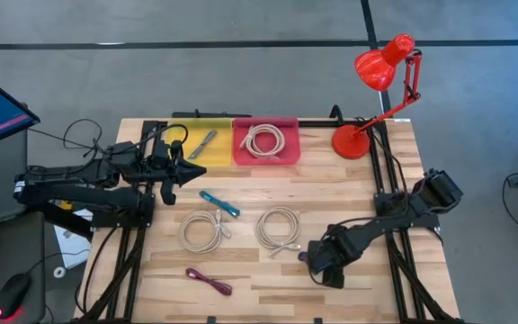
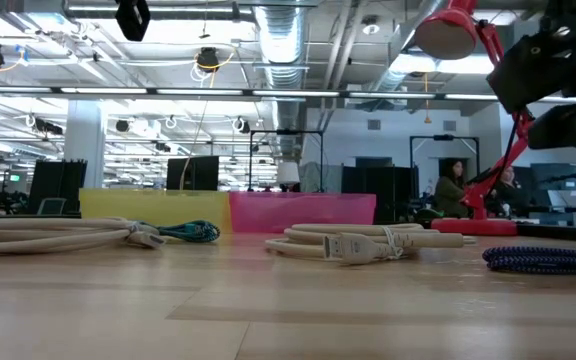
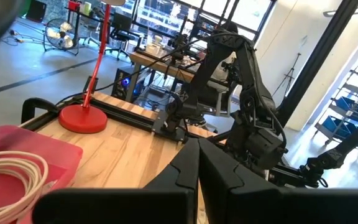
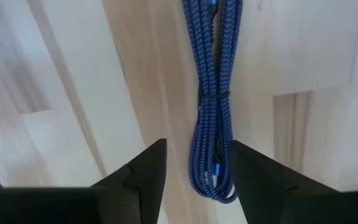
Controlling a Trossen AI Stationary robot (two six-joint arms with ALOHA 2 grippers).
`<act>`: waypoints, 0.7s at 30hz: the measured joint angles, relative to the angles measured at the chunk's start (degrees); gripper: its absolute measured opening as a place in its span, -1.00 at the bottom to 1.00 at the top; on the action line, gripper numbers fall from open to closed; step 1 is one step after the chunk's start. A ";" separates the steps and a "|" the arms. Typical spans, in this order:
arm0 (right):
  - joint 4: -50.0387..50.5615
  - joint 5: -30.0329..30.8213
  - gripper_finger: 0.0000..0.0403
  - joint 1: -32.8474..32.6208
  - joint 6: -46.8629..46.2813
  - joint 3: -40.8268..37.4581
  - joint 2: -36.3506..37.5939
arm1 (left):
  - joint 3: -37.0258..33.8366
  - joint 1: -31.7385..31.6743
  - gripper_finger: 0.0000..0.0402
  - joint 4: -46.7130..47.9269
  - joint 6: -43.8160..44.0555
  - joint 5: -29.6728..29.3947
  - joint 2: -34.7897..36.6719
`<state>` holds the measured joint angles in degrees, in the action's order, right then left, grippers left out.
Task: Pick & Place USB Port
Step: Put the violet charger cable into the yellow bin
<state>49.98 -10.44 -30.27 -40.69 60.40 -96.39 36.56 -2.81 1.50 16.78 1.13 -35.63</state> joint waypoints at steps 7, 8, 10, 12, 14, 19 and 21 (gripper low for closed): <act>-0.39 -0.04 -0.19 1.42 1.86 -0.39 -0.40 | 0.00 0.00 -0.96 0.02 -0.02 0.00 0.02; -0.90 -0.09 -0.19 1.66 1.82 -1.00 -0.40 | 0.00 0.00 -0.96 0.00 0.00 0.00 0.02; -1.51 -0.39 -0.19 1.98 1.76 -2.80 -0.40 | 0.00 0.00 -0.96 0.02 -0.01 0.00 0.00; -3.35 -2.24 -0.19 2.28 1.65 -4.84 -0.40 | 0.00 0.00 -0.96 0.02 -0.01 0.00 0.02; -5.71 -4.40 -0.19 2.37 0.65 -6.83 -0.40 | 0.00 0.00 -0.96 0.04 -0.02 0.00 0.02; -7.89 -6.37 -0.20 1.90 0.30 -8.41 -0.25 | 0.00 0.00 -0.96 0.08 0.00 0.00 0.00; -8.15 -6.09 -0.25 1.92 0.54 -8.54 -0.29 | 0.00 0.00 -0.96 0.09 0.00 0.00 0.02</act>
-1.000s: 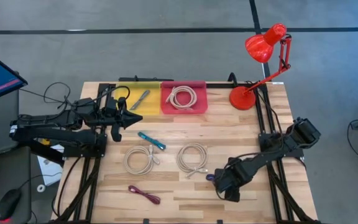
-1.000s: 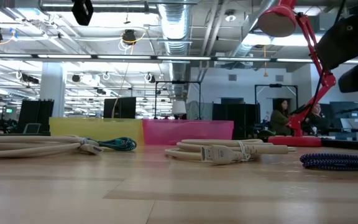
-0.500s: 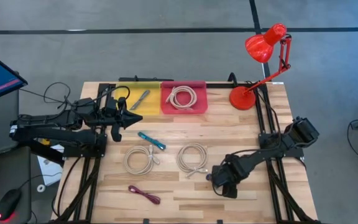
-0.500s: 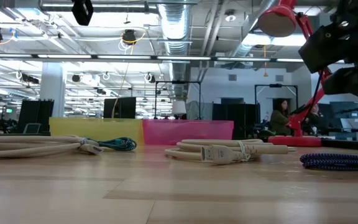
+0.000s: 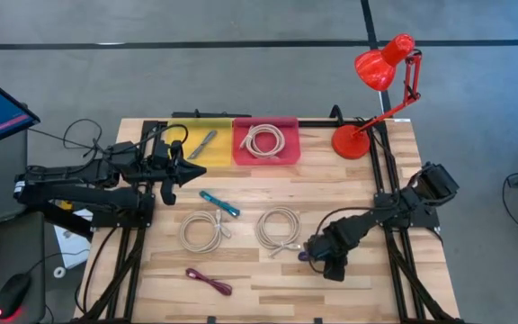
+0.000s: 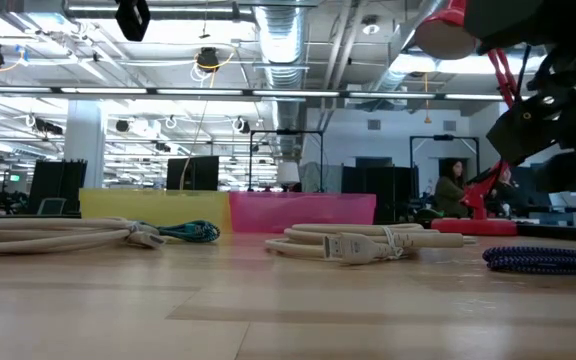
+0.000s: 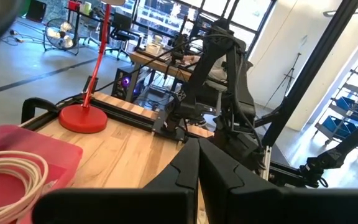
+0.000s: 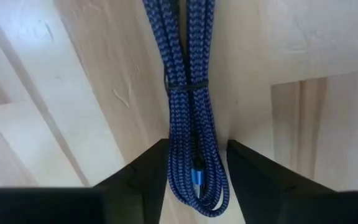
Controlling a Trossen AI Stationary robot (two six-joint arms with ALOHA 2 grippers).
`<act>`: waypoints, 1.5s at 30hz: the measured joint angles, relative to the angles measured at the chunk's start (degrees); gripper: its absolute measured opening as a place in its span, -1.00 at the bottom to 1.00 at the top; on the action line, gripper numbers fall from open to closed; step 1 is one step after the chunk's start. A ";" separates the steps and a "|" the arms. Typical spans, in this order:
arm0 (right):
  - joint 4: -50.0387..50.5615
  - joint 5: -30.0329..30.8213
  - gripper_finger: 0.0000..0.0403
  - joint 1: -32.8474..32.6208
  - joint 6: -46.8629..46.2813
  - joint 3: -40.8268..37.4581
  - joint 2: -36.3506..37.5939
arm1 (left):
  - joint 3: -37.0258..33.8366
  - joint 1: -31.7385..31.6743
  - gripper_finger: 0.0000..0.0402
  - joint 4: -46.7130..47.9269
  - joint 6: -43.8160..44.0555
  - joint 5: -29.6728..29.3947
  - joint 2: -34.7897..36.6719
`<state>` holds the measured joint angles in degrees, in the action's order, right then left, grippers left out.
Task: Pick & Place USB Port
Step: Put the violet charger cable into the yellow bin
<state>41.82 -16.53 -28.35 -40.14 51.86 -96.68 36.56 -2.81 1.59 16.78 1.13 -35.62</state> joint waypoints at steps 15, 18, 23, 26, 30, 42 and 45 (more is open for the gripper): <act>0.33 -0.56 -0.97 -0.36 2.78 1.01 0.09 | 0.00 0.02 -0.96 0.06 -0.01 0.00 -0.01; 0.00 0.91 -0.98 -0.53 3.35 2.07 0.70 | 0.00 0.02 -0.96 0.06 0.00 -0.02 -0.02; 0.60 6.07 -0.99 0.53 4.31 2.44 4.12 | 0.00 0.00 -0.96 0.06 0.00 -0.01 -0.01; 1.10 9.18 -0.99 2.26 3.84 2.44 7.06 | 0.00 0.01 -0.96 0.06 0.00 0.00 -0.01; 0.96 13.61 -0.99 5.15 3.21 2.46 11.42 | 0.00 0.00 -0.96 0.04 0.00 0.00 -0.01; -4.46 23.86 -1.00 13.99 5.94 2.46 21.32 | 0.00 0.01 -0.96 -0.43 1.76 -4.33 -0.02; -9.34 24.71 -1.00 15.91 7.40 2.51 22.78 | 0.00 -0.02 -0.95 -0.78 1.70 -4.73 -0.01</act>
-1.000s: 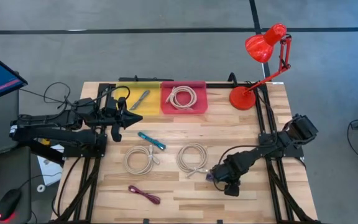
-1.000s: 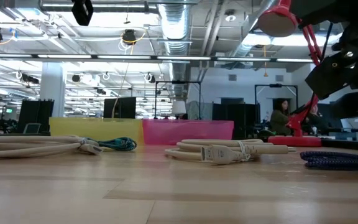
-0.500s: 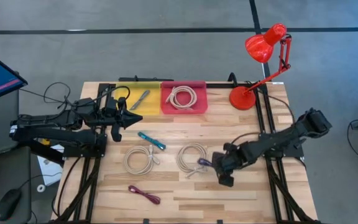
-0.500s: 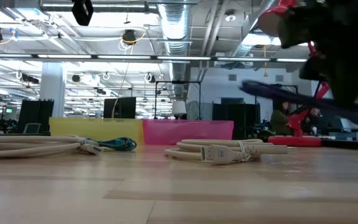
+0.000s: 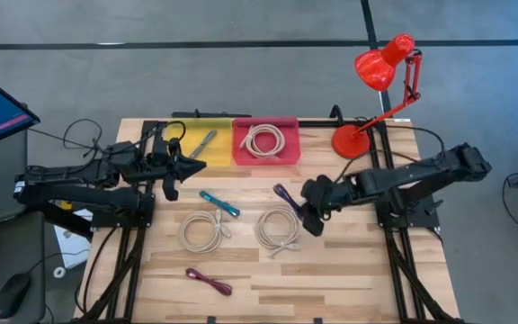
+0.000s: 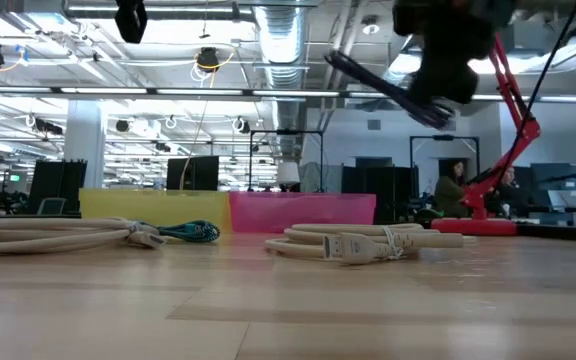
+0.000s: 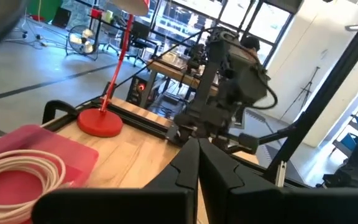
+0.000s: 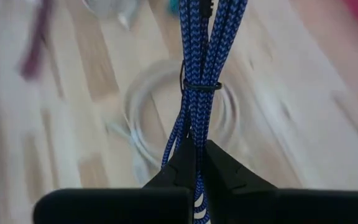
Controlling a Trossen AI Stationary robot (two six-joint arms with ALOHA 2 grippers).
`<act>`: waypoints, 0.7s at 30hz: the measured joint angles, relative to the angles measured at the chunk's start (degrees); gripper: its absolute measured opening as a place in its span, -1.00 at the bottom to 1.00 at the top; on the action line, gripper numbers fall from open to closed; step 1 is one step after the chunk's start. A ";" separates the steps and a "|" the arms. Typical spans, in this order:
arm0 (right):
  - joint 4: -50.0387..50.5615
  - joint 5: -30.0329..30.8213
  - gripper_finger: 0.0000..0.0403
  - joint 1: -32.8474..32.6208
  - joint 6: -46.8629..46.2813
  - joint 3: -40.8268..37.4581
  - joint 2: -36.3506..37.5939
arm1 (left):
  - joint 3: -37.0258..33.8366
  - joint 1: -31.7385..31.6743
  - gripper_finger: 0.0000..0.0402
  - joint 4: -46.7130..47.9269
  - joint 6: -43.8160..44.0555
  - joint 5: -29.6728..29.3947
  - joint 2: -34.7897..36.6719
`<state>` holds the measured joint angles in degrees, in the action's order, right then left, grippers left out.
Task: Pick & Place USB Port
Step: Put the violet charger cable into the yellow bin
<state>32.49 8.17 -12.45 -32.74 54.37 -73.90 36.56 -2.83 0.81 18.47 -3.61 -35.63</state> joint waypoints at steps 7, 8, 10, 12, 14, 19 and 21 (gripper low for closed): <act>-5.90 2.47 -1.00 3.81 5.59 4.32 -0.23 | 0.00 -0.46 -0.71 -1.40 0.44 0.01 -2.21; -6.15 2.49 -1.00 4.34 6.68 5.69 -0.87 | 0.00 -0.53 -0.66 -1.67 0.44 -0.01 -2.81; -6.10 2.65 -1.00 5.25 8.95 8.69 -2.46 | 0.00 -0.80 -0.56 -2.78 0.46 -0.01 -4.14; -6.12 2.62 -1.00 6.01 11.02 12.04 -4.13 | 0.00 -0.84 -0.48 -4.08 0.46 0.21 -5.40; -6.20 2.43 -1.00 6.53 12.62 15.07 -5.97 | 0.00 -0.83 -0.41 -6.26 1.29 0.81 -6.59; -6.03 2.45 -1.00 7.71 16.36 21.52 -10.91 | 0.00 -0.85 -0.25 -9.88 3.44 2.11 -7.89; -5.79 2.32 -1.00 8.11 17.28 23.30 -12.57 | 0.00 -0.83 -0.19 -10.99 3.48 2.92 -7.96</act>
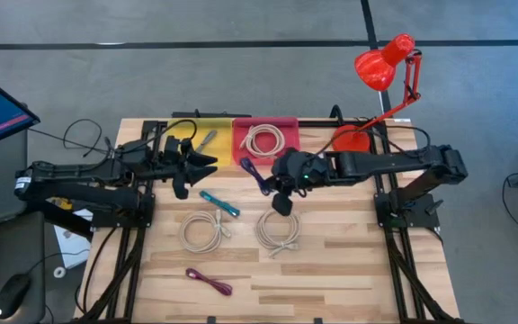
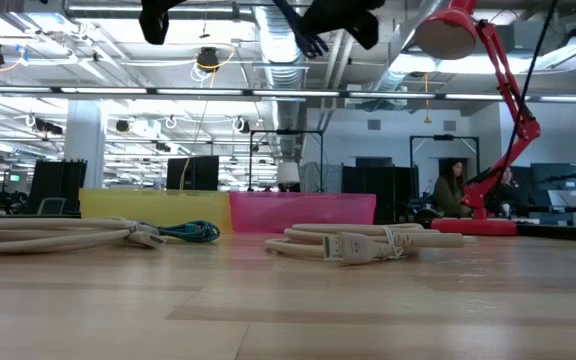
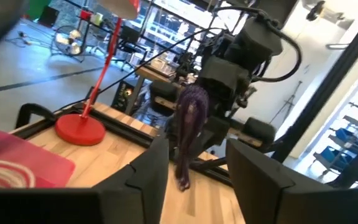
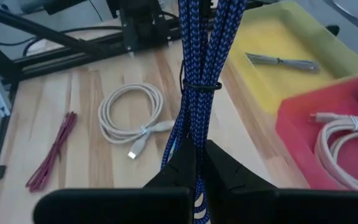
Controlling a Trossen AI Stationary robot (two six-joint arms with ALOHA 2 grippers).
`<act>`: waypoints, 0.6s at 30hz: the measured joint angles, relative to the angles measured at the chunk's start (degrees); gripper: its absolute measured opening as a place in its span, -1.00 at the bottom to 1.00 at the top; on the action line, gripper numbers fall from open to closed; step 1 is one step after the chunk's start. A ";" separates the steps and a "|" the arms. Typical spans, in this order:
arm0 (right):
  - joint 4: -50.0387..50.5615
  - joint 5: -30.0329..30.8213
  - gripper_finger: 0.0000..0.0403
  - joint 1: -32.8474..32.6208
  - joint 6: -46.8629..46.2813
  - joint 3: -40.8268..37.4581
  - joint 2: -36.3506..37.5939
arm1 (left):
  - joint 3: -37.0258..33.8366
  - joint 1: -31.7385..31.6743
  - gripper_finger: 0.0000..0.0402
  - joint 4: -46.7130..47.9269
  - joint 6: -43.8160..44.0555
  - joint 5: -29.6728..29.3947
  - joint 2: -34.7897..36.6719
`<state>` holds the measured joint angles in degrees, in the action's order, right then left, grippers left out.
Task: Pick & Place USB Port
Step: Put the violet charger cable into the yellow bin
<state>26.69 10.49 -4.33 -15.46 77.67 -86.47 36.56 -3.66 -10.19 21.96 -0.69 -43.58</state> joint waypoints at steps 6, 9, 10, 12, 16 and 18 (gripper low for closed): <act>-0.06 -0.12 -1.00 0.02 1.05 5.43 -5.62 | 0.00 0.00 -0.07 -0.72 0.00 2.23 0.01; -0.11 -0.12 -1.00 0.02 1.07 8.68 -8.42 | 0.00 0.00 -0.04 -0.81 0.00 3.13 0.01; -0.02 -0.12 -1.00 0.02 1.25 9.95 -9.53 | 0.00 0.00 -0.04 -0.82 0.00 3.17 0.01; -0.39 -0.11 -1.00 0.02 2.11 12.58 -11.67 | 0.00 0.00 -0.03 -0.90 0.00 3.15 0.01; -0.56 -0.12 -1.00 0.50 2.40 17.60 -15.30 | 0.00 0.00 -0.05 -1.04 0.00 3.17 0.01; 0.78 -0.18 -1.00 0.93 2.72 19.71 -16.63 | 0.00 0.00 -0.05 -1.04 0.00 3.15 0.01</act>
<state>27.48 10.31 -3.40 -12.74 97.38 -103.10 36.56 -3.66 -11.22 21.96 2.46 -43.57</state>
